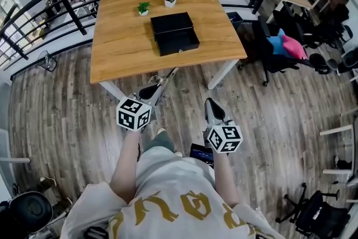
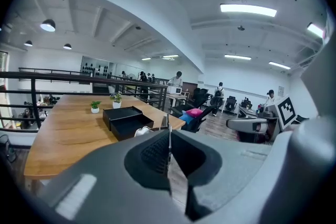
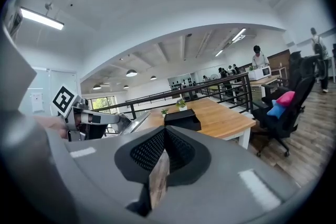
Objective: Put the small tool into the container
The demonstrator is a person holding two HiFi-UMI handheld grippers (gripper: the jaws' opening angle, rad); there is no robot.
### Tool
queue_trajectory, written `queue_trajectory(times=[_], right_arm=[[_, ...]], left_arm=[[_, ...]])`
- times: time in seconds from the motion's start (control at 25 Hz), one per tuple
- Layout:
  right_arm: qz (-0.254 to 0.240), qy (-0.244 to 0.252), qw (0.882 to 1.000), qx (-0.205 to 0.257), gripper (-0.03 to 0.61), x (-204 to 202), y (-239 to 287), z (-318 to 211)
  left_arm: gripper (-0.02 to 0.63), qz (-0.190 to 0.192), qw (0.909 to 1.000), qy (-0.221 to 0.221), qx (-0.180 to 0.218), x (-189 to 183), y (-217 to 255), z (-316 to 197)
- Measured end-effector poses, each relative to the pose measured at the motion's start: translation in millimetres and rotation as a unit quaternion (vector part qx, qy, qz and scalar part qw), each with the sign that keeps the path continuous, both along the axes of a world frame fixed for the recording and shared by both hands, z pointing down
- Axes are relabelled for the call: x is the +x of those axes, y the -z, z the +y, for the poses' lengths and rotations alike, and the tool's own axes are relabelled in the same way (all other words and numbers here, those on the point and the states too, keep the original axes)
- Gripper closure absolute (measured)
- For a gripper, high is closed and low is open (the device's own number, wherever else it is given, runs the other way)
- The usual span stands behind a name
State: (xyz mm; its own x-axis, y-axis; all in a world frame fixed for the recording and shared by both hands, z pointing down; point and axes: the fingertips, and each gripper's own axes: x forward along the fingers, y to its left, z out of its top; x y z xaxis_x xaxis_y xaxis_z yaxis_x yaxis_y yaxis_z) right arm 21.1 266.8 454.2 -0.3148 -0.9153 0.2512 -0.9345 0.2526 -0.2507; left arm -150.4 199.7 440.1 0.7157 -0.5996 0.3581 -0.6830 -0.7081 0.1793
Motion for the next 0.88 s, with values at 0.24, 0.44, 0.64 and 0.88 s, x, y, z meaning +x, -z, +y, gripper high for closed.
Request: queue_trajectory(times=[0.24, 0.44, 0.64, 0.88], right_arm=[[-0.003, -0.007, 1.0, -0.011, 0.554, 19.4, -13.3, -31.5], [0.001, -0.007, 0.999, -0.031, 0.554, 35.6, -33.3, -81.4], [0.006, -0.005, 0.999, -0.045, 0.553, 60.6, -39.3, -168.2], [-0.001, 0.004, 0.997, -0.072, 0.554, 87.8, -50.3, -264.9]], left_arm=[[0.609, -0.074, 0.9968, -0.009, 0.028, 9.1, -8.7, -35.7], [0.609, -0.142, 0.989, -0.023, 0.036, 20.2, -36.8, -89.5], [0.607, -0.182, 0.9823, -0.033, 0.031, 42.1, -62.9, -174.3], [0.607, -0.224, 0.9723, -0.062, 0.024, 80.6, -83.9, -261.9]])
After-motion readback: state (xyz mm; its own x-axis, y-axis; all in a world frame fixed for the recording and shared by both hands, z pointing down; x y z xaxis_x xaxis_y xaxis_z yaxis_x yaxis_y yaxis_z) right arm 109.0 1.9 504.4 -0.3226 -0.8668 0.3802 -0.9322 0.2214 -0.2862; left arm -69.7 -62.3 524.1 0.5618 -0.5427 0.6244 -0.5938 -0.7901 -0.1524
